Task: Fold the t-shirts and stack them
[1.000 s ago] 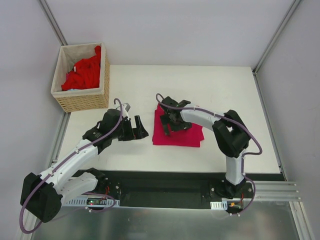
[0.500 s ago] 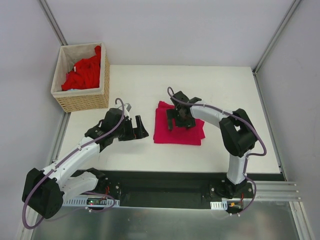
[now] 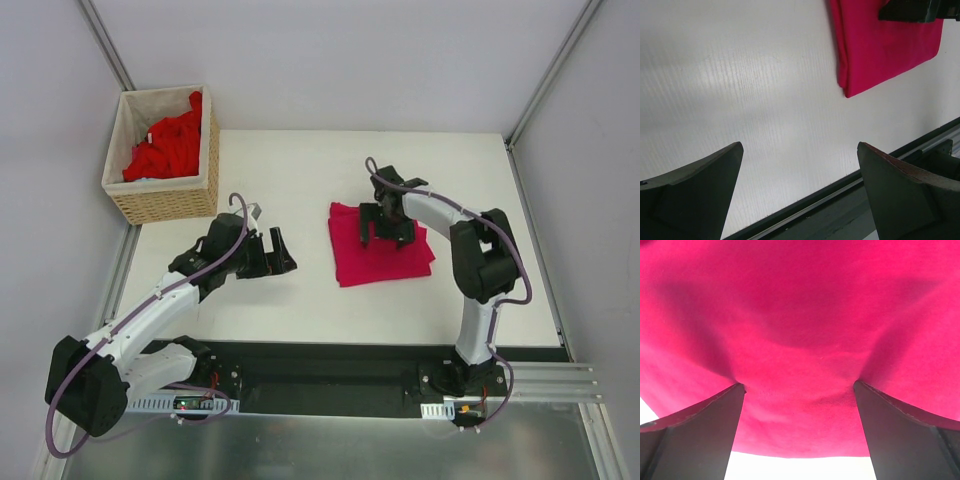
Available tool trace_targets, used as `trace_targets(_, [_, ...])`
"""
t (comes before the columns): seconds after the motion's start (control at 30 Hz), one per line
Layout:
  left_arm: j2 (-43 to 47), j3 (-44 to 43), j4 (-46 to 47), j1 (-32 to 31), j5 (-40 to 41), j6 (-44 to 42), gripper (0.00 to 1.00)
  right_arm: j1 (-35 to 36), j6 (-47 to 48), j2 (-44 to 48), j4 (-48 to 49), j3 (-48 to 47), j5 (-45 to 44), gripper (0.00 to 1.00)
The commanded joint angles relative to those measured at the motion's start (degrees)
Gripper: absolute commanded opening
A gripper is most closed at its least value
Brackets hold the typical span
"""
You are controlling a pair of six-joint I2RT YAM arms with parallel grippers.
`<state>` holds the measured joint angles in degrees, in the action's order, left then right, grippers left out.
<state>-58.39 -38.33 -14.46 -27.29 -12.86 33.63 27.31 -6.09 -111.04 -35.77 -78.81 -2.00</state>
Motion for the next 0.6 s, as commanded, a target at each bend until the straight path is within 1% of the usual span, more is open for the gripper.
trace_targets(0.0, [0.30, -2.28, -0.13, 1.18, -0.41, -1.37, 0.99, -4.63, 1.60, -1.98, -5.10, -4.77, -0.72, 0.96])
trace_targets(0.17, [-0.23, -2.37, -0.13, 1.62, -1.11, -1.55, 0.99, -8.84, 2.04, -5.58, -7.38, -10.91, -0.37, 0.97])
trace_targets(0.27, [0.20, -2.28, -0.13, 1.89, -1.29, -1.72, 0.99, -9.55, 2.22, -6.38, -8.61, -13.30, -0.81, 0.97])
trace_targets(0.4, [0.56, -1.93, -0.04, 2.15, -1.64, -1.72, 0.99, -8.86, 1.87, -2.52, -9.49, -14.53, -1.95, 0.97])
trace_targets(0.57, [-0.05, -2.98, -0.04, 2.15, -2.52, -0.93, 0.99, -5.08, 2.92, 3.28, -12.74, -18.31, -4.68, 0.97])
